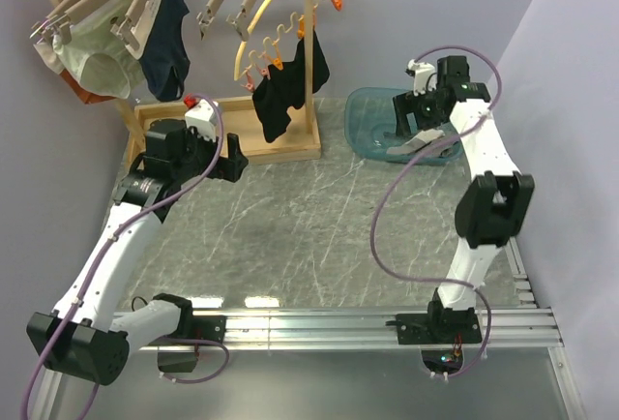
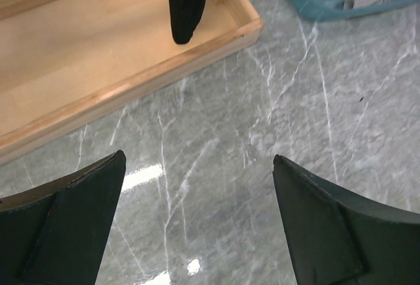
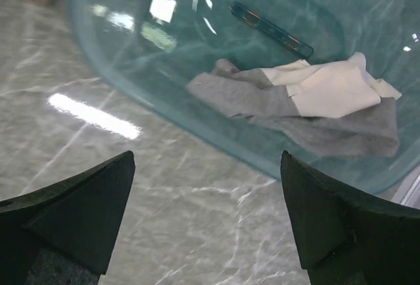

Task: Clip the underwear to the hanger

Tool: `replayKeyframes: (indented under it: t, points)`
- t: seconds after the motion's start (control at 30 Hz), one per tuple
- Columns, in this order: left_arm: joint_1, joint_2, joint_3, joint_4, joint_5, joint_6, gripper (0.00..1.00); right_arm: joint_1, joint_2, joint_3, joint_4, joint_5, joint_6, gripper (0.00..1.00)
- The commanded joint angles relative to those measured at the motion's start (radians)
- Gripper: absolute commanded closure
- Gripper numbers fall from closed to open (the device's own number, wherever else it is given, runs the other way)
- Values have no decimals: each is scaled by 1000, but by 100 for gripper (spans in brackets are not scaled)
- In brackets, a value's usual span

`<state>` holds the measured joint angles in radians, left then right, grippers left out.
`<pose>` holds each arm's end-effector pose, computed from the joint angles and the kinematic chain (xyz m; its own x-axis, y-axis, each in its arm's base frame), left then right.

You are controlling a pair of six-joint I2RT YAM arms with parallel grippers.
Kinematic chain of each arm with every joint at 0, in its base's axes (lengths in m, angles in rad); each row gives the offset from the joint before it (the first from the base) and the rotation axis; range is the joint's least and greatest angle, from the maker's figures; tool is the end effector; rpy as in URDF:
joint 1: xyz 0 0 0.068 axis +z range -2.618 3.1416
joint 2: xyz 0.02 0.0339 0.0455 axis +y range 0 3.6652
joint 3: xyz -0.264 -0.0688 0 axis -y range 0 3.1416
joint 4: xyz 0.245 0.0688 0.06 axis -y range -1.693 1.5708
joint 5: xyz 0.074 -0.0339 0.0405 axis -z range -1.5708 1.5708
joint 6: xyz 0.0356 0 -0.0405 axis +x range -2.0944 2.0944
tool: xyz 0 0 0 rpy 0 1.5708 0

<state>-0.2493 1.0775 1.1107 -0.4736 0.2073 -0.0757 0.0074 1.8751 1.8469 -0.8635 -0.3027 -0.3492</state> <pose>0.2272 -0.0654 0.3677 -0.4438 0.0366 -0.8954 0.3894 0.9078 -0.1559 0.4134 0.0137 0.3344 -0.6647 -0.3315 -0.6695 -0.4488 0.8936 0.0031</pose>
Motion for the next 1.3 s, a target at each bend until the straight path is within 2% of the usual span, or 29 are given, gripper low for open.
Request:
replayKeyframes:
  t: [0.0,0.17,0.37,0.47,0.5,0.57,0.6,0.67,0.7,0.77,0.83,0.87,0.9,1.0,1.07,1.27]
  points:
    - [-2,9,64,13,-8,-35,1,-32,116,109,-80,49,-40,2]
    - [-2,27,77,1,17,-15,1,-75,257,207,-25,106,1,3]
    - [-2,39,70,9,24,-21,1,-99,312,138,102,112,87,10]
    - [-2,44,72,4,24,-15,1,-99,315,103,155,128,113,27]
    - [-2,45,75,4,24,-13,1,-99,317,101,165,134,118,39]
    - [-2,51,77,1,17,-13,1,-103,325,115,173,137,128,48]
    - [-2,52,78,1,14,-13,1,-104,329,124,172,132,131,60]
    - [-2,52,83,1,12,-13,1,-113,337,158,159,120,142,75]
    - [-2,50,83,1,12,-12,1,-115,337,167,155,106,147,91]
    - [-2,48,84,0,12,-10,1,-121,328,186,149,96,157,100]
    - [-2,42,86,0,15,-7,1,-126,311,186,155,94,177,100]
    - [-2,39,86,0,18,-7,1,-129,308,186,150,91,185,96]
    - [-2,36,81,0,21,-6,1,-127,305,184,147,76,193,71]
    - [-2,32,78,0,21,-4,1,-127,283,146,155,48,248,16]
    - [-2,32,77,-2,20,-3,1,-126,280,124,167,43,266,7]
    - [-2,36,78,-2,15,2,1,-124,357,172,149,65,279,7]
